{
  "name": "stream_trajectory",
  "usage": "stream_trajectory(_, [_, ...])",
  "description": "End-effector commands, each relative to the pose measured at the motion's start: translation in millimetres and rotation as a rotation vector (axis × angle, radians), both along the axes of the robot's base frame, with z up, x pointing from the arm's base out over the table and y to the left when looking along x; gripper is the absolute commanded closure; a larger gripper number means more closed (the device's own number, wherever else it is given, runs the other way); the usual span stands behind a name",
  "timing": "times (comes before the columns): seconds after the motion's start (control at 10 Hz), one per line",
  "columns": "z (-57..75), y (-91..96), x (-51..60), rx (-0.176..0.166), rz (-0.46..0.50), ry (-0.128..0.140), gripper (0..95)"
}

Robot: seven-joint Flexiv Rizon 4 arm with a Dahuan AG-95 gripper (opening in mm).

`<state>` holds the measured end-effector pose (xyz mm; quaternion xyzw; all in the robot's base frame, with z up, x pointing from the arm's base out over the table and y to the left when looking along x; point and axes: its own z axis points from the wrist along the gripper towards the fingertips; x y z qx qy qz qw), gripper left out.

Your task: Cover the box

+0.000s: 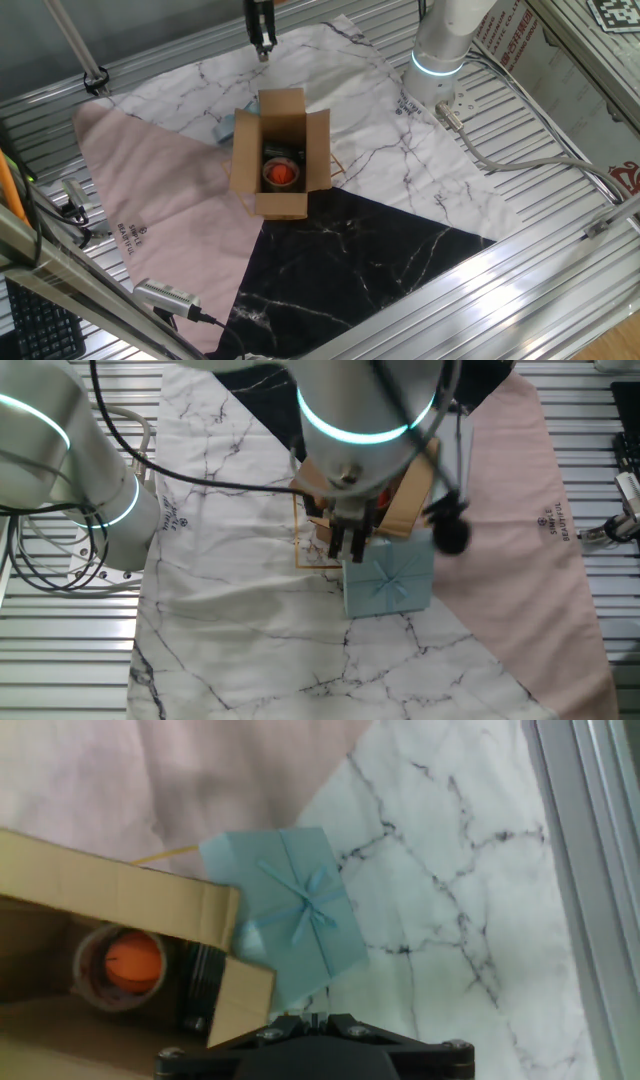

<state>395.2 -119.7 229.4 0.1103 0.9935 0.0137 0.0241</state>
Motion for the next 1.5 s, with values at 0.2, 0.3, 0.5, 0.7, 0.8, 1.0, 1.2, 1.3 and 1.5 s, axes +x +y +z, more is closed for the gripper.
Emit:
stream_trajectory(0.2, [-14.7, -0.8, -10.9, 0.005, -0.008, -0.003, 95.0])
stream_trajectory(0.3, [-16.8, -0.6, -13.2, 0.004, -0.007, -0.005, 95.0])
stream_trajectory(0.5, [-20.3, 0.3, -14.6, 0.005, -0.006, -0.008, 95.0])
stream_trajectory(0.7, [-33.2, 2.3, -17.0, 0.003, -0.006, -0.016, 95.0])
stream_trajectory(0.8, [-39.6, 3.4, -17.1, 0.002, -0.006, -0.017, 95.0])
stream_trajectory(1.0, [-43.7, 4.4, -17.3, 0.003, -0.004, -0.018, 95.0])
stream_trajectory(1.2, [-45.3, 5.2, -15.9, 0.006, -0.004, -0.021, 95.0])
stream_trajectory(1.3, [-49.0, 8.3, -12.0, 0.008, -0.004, -0.023, 95.0])
stream_trajectory(1.5, [-51.2, 10.5, -10.6, 0.007, -0.002, -0.023, 95.0])
